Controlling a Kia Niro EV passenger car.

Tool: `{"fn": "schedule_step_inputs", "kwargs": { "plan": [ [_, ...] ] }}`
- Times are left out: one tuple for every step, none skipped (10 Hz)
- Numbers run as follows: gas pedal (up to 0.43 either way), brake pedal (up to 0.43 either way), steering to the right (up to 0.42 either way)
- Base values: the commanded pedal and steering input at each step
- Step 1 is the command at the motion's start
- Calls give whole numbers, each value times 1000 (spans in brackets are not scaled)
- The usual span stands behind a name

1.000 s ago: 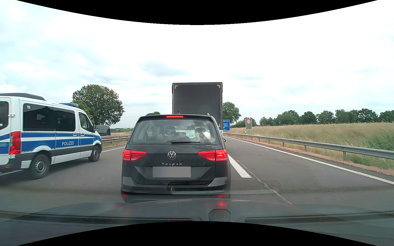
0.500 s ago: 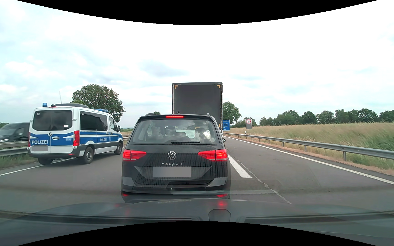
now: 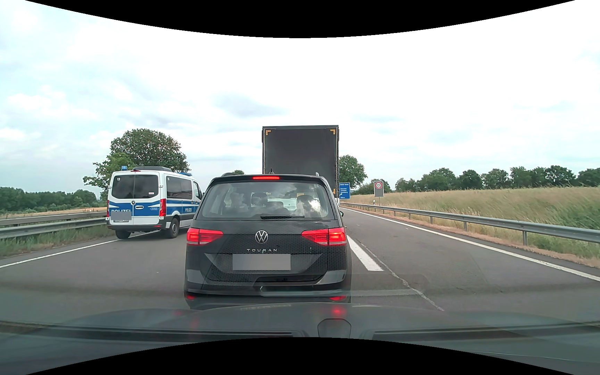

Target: Follow the waypoints while adhering to traffic rules and regulations

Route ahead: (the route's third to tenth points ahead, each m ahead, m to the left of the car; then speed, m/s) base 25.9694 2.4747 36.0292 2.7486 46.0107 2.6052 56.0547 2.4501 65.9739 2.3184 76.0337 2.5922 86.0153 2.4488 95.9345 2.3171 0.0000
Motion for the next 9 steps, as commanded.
{"fn": "schedule_step_inputs", "kwargs": {
  "plan": [
    [0, 250, -2],
    [0, 250, -2],
    [0, 250, -2],
    [0, 250, -2],
    [0, 250, -1],
    [0, 250, -1],
    [0, 250, -1],
    [0, 250, -1],
    [0, 250, -2]
  ]
}}
